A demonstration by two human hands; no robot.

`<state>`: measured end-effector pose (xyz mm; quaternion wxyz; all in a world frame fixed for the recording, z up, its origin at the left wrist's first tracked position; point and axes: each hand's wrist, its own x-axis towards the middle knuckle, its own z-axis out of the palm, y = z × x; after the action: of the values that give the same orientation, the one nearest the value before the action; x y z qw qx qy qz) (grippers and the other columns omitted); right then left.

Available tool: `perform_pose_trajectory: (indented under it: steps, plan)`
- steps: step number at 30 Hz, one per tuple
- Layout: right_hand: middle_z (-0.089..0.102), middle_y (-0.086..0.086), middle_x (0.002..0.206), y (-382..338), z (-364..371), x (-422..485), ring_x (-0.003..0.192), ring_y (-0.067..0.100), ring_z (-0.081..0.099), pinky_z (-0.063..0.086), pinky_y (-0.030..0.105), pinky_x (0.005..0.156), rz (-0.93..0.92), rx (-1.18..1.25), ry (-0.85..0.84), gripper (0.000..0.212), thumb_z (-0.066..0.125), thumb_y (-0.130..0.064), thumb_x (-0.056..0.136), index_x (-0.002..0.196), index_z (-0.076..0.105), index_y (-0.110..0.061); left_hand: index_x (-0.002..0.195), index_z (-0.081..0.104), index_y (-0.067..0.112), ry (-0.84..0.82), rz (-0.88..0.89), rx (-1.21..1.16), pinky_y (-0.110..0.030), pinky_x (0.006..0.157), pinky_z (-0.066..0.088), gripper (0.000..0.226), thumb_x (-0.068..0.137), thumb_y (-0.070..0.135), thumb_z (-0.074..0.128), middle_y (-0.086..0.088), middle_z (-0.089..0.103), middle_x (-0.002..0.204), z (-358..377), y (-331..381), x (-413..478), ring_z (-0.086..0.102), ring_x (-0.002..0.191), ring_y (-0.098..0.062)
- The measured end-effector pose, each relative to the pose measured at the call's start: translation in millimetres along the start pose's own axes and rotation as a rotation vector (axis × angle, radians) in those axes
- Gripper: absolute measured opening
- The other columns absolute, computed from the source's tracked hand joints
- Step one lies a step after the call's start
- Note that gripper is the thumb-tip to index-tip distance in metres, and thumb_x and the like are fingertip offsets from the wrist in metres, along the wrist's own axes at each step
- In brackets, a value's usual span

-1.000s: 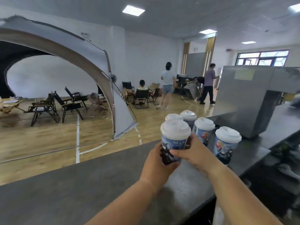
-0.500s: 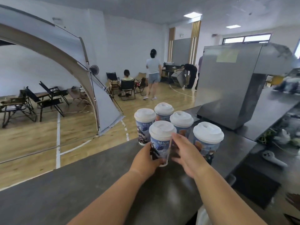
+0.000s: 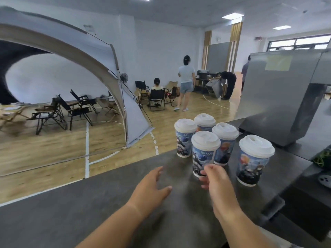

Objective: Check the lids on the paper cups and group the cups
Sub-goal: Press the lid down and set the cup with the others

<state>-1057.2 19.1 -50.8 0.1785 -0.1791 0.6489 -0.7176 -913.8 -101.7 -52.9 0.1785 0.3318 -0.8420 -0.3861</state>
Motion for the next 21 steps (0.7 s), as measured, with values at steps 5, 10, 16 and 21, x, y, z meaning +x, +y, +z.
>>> perform_pose_trajectory:
  steps: [5, 10, 16, 21]
  plan:
    - [0.069, 0.002, 0.09, -10, 99, -59, 0.078, 0.015, 0.062, 0.048, 0.025, 0.064, 0.046, -0.122, -0.427, 0.009, 0.054, -0.016, 0.098, 0.099, 0.063, -0.015, 0.143, 0.038, 0.03, 0.123, -0.011, 0.086, -0.02, 0.108, 0.036, 0.066, 0.085, 0.038, 0.069, 0.014, 0.049, 0.14, -105, -49, -82, 0.047, 0.125, 0.0]
    - [0.071, 0.001, 0.091, -24, 219, -149, 0.077, 0.014, 0.064, 0.048, 0.025, 0.063, 0.043, -0.142, -0.669, 0.011, 0.052, -0.018, 0.099, 0.104, 0.062, -0.016, 0.136, 0.042, 0.042, 0.316, 0.052, 0.111, -0.02, 0.107, 0.037, 0.056, 0.086, 0.043, 0.066, 0.026, 0.05, 0.131, -218, -87, -180, 0.043, 0.124, 0.011]
    - [0.064, 0.0, 0.094, -26, 352, -274, 0.087, 0.013, 0.058, 0.048, 0.03, 0.077, -0.036, -0.158, -0.806, 0.015, 0.052, -0.022, 0.099, 0.111, 0.06, -0.019, 0.124, 0.055, 0.044, 0.545, 0.194, 0.207, -0.005, 0.091, 0.034, 0.039, 0.087, 0.042, 0.065, 0.034, 0.049, 0.125, -335, -150, -302, 0.045, 0.103, 0.022]
    - [0.059, -0.013, 0.113, -26, 425, -343, 0.104, 0.002, 0.055, 0.046, 0.03, 0.095, -0.107, -0.169, -0.757, 0.02, 0.046, -0.036, 0.101, 0.12, 0.051, -0.031, 0.118, 0.056, 0.043, 0.798, 0.258, 0.22, -0.027, 0.097, 0.045, 0.031, 0.087, 0.047, 0.054, 0.034, 0.038, 0.136, -401, -219, -350, 0.038, 0.129, 0.008]
